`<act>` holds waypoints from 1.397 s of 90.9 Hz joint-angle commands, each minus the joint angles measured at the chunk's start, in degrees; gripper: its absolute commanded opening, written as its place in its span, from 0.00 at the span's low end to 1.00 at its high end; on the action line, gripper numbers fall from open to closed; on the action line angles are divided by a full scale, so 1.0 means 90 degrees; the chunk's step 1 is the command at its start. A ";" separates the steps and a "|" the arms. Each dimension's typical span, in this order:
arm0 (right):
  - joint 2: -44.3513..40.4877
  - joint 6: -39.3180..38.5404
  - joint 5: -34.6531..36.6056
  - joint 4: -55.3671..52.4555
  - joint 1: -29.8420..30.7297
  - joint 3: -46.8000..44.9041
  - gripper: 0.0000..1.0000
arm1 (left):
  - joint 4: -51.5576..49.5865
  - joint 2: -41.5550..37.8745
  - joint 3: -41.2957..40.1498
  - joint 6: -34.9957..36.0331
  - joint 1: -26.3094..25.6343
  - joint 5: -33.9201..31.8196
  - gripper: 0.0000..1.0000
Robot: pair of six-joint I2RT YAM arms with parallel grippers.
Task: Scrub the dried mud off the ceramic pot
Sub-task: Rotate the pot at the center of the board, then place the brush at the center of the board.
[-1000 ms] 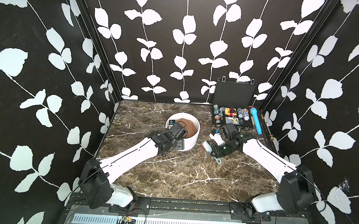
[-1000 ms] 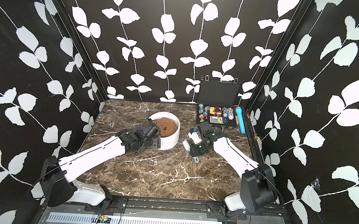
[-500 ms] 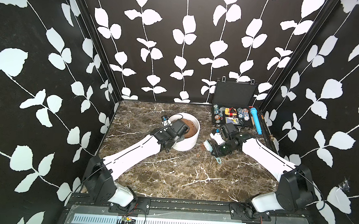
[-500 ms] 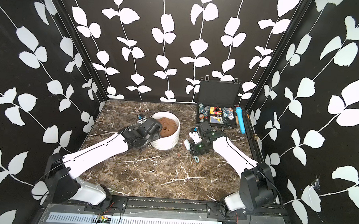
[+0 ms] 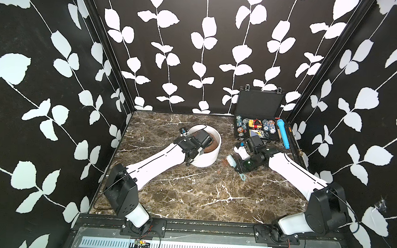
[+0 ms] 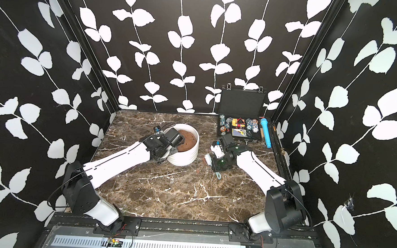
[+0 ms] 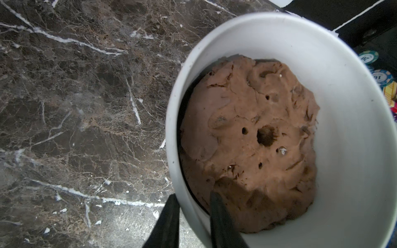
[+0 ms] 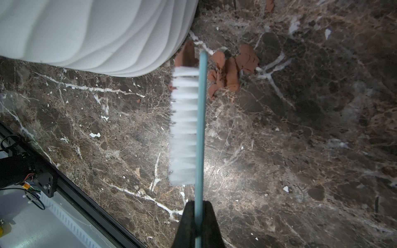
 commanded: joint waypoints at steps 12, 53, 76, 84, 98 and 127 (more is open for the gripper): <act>-0.0184 0.0023 0.0113 -0.0032 -0.0136 0.0003 0.00 | -0.0318 0.0205 -0.0010 0.0857 0.0293 0.0327 0.07; -0.0579 0.0241 0.1216 -0.0259 -0.0228 -0.0345 0.00 | 0.0519 0.0497 0.0140 0.5115 0.1433 0.1193 0.00; -0.0665 0.0513 0.1428 0.0176 -0.0220 -0.0648 0.00 | 0.0763 0.0986 0.0664 0.6989 0.1528 0.1921 0.00; -0.0619 0.0606 0.1788 0.0258 -0.0221 -0.0718 0.00 | 0.0842 0.1139 0.0848 0.7205 0.1537 0.2219 0.00; -0.0505 0.0862 0.2098 0.0703 -0.0224 -0.0955 0.00 | 0.0788 0.1297 0.1092 0.7180 0.1557 0.2159 0.00; 0.0039 0.1110 0.2204 0.1602 -0.0174 -0.1184 0.00 | 0.0639 0.1032 0.1271 0.7118 0.1566 0.1879 0.23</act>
